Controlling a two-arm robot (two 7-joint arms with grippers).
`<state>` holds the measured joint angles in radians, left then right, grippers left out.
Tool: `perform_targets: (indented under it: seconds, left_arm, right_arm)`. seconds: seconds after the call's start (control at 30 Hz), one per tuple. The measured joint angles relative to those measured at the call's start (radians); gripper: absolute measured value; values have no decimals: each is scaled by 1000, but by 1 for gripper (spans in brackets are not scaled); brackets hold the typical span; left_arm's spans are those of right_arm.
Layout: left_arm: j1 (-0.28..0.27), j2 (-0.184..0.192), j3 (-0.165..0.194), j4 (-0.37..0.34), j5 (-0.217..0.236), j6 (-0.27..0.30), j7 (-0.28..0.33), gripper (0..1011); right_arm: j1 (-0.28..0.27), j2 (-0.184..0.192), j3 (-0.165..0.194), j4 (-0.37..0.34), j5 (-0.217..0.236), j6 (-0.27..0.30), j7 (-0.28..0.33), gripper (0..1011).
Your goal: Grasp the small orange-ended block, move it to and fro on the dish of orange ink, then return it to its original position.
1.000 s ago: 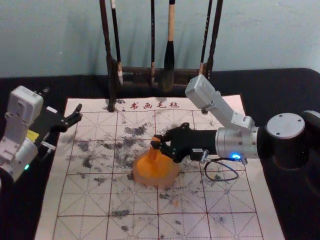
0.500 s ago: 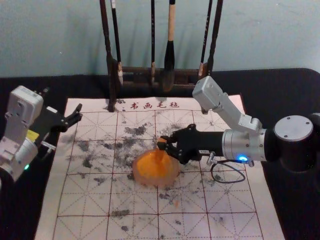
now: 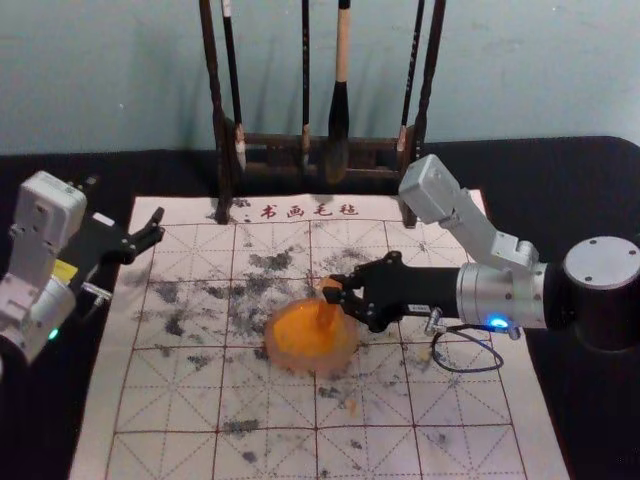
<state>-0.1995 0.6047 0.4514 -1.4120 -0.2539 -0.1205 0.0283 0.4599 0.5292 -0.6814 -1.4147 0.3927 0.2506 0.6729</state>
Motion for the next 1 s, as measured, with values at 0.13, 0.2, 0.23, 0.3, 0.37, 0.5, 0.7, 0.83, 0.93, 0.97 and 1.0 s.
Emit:
perform_targets:
  seconds: [0.13,0.2,0.23,0.3,0.37,0.5,0.7,0.83,0.93,0.97,1.0]
  left_arm:
    - [0,0,0,0,0,0,0,1001]
    - [0,0,0,0,0,0,0,1001]
    - [0,0,0,0,0,0,0,1001]
    - [0,0,0,0,0,0,0,1001]
    - [0,0,0,0,0,0,0,1001]
    - [0,0,0,0,0,0,0,1001]
    - [0,0,0,0,0,0,0,1001]
    - [0,0,0,0,0,0,0,1001]
    - [0,0,0,0,0,0,0,1002]
    - [0,0,0,0,0,0,0,1001]
    - [0,0,0,0,0,0,0,1001]
  right_arm:
    - [-8,10,1,-12,3,0,2,129]
    - [-11,15,1,-16,3,0,4,129]
    - [-14,17,0,-18,3,0,5,129]
    - [-15,18,-1,-19,3,0,5,129]
    - [-17,20,-2,-21,4,1,6,129]
    - [-20,22,-3,-25,6,1,8,129]
    - [-25,27,-6,-36,11,3,14,129]
    - [-27,28,-10,-42,13,3,17,129]
    - [-27,28,-14,-45,13,3,20,129]
    - [-27,28,-15,-46,14,3,21,129]
    - [-27,28,-16,-46,14,4,21,129]
